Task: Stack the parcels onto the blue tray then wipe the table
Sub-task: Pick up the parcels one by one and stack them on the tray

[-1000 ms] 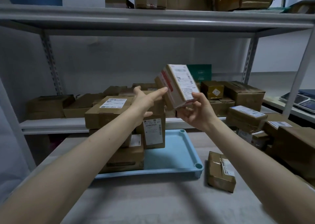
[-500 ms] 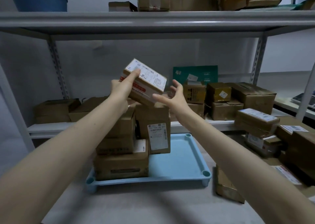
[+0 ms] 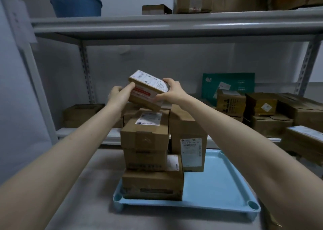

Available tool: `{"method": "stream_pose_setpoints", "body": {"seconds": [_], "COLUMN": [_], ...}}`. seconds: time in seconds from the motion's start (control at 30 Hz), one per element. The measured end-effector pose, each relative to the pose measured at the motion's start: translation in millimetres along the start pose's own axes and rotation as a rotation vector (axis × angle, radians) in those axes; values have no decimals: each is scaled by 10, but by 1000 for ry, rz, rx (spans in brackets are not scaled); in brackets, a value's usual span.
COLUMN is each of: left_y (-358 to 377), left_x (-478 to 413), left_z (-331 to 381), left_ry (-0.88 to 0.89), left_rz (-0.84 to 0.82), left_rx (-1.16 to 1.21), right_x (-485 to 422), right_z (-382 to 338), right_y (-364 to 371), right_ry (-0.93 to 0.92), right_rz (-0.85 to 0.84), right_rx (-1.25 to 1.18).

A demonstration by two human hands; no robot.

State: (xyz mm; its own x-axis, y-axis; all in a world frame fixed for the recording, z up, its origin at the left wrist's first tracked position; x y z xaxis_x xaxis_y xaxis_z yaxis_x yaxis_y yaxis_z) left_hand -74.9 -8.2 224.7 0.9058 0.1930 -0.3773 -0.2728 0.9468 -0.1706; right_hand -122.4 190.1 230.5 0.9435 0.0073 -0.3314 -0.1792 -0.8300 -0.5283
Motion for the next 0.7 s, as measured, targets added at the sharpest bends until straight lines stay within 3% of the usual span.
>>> {"method": "stream_pose_setpoints", "body": {"seconds": [0.13,0.3,0.57,0.7], "left_y": [78,280,447,429], "left_x": [-142,-212,-234,-177], "left_z": [-220,-359,-420,-366], "left_ry": [-17,-64,-102,-82], "left_rz": [-86,-147,-173,-130], "left_rx": [-43,-18,-47,-155], "right_x": [-137,-161,-120,-52], "right_z": [122,260,424,453], "right_y": [152,66,35,-69], "right_ry": [44,105,138,138], "right_rz": [-88,-66,-87,-21], "right_rx": [22,-6,-16,13]}}
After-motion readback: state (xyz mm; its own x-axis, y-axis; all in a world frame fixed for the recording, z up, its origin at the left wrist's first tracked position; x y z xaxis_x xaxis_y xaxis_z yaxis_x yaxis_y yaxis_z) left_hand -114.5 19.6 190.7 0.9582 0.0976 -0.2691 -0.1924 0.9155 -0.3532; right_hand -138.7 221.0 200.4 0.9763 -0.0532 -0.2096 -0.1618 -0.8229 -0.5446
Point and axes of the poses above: each hand's wrist, its own x-axis away from the middle knuckle, its own y-axis out of the palm, z = x × y, the point moved 6 cm from there along -x, towards the middle knuckle, and after that the axes turned 7 degrees about y, right-handed, at the moved point
